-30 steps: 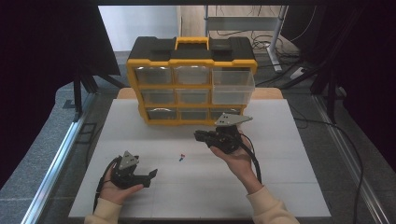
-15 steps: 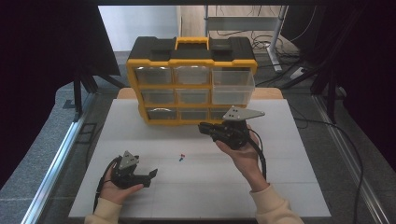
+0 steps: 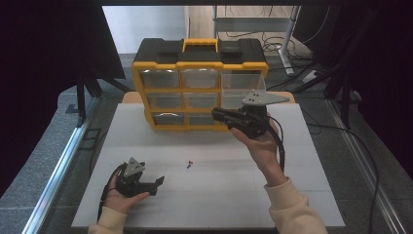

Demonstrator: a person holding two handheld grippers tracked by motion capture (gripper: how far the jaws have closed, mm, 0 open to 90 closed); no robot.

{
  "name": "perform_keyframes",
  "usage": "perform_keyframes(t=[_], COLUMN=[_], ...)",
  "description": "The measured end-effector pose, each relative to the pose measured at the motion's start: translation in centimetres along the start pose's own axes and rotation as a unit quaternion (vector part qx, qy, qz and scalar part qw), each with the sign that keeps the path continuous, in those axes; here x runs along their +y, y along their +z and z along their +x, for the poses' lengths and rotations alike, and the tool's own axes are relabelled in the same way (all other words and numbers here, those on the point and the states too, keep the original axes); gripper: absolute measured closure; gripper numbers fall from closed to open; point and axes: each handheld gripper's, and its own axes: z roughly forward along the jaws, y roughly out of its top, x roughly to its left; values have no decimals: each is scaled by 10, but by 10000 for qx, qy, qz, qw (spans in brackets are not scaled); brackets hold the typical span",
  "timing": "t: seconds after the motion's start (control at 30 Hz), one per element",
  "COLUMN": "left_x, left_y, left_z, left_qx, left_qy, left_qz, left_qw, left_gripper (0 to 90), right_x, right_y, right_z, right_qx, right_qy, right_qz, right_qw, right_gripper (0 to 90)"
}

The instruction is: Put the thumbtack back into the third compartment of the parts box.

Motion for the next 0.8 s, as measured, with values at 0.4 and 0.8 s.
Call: perform_keyframes(t=[0.4, 0.8], left_x=[0, 0], left_y=[-1, -1], left_z=[0, 0], left_qx=[-2, -6], left_qy=[-11, -8], left_qz=[-33, -26], left_qw=[10000, 10000], left_gripper=[99, 98], right_x=[31, 51], right_y=[-7, -12], right_z=[-7, -46], right_qx=[-142, -972], right_qy=[-105, 126], right_qz=[-217, -219], right_qw=[9996, 9949], right_gripper=[837, 836])
